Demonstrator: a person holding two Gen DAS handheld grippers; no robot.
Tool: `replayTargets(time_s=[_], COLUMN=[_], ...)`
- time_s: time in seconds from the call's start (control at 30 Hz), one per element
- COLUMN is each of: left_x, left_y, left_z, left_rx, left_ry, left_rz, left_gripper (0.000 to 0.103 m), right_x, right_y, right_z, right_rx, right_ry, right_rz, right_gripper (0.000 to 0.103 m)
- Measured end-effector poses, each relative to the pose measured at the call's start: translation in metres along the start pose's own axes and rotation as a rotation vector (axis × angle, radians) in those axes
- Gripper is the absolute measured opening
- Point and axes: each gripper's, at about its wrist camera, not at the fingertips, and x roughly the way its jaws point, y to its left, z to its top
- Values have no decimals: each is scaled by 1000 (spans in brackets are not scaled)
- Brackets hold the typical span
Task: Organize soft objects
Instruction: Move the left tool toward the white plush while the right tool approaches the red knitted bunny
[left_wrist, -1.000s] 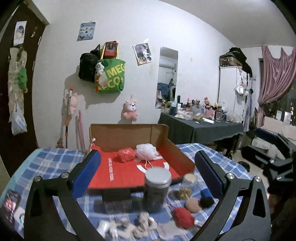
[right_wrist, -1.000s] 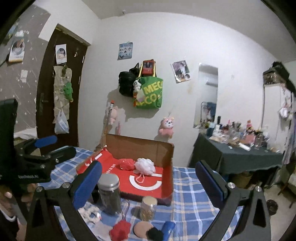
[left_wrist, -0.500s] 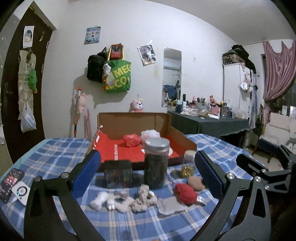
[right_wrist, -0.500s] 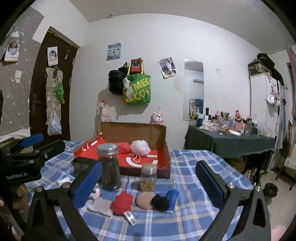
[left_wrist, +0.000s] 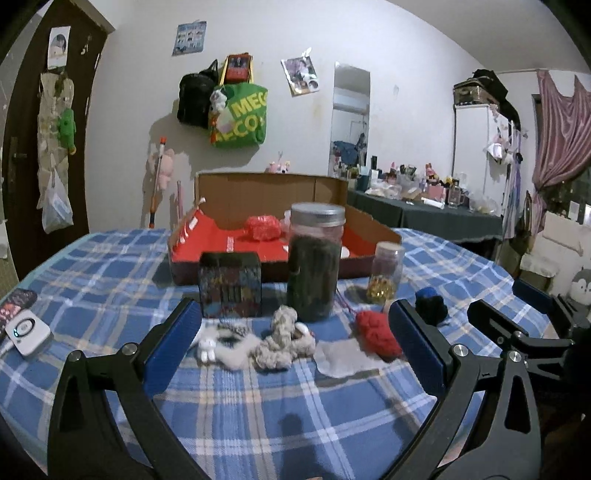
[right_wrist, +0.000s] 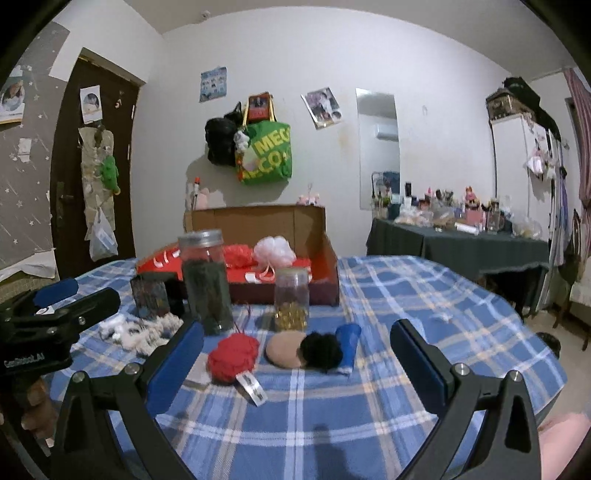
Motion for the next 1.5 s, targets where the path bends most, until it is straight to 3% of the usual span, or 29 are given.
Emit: replayTargets(time_s=[0.5,1.1,1.5], left_x=[31,53,49], left_y=[6,25,37], left_z=[-25,-25,-13], left_rx=[-27,-86,-90], left_ry=[136,260,262], left_rz=[7,-32,4], left_gripper=[103,103,103], right_x=[32,54,60], right_y=[-10,-11,-10], right_z=[-36,-42,-43], right_rx=[41,69,78], right_ry=[135,237,267], right_rz=[7,18,40], right_gripper=[103,103,103])
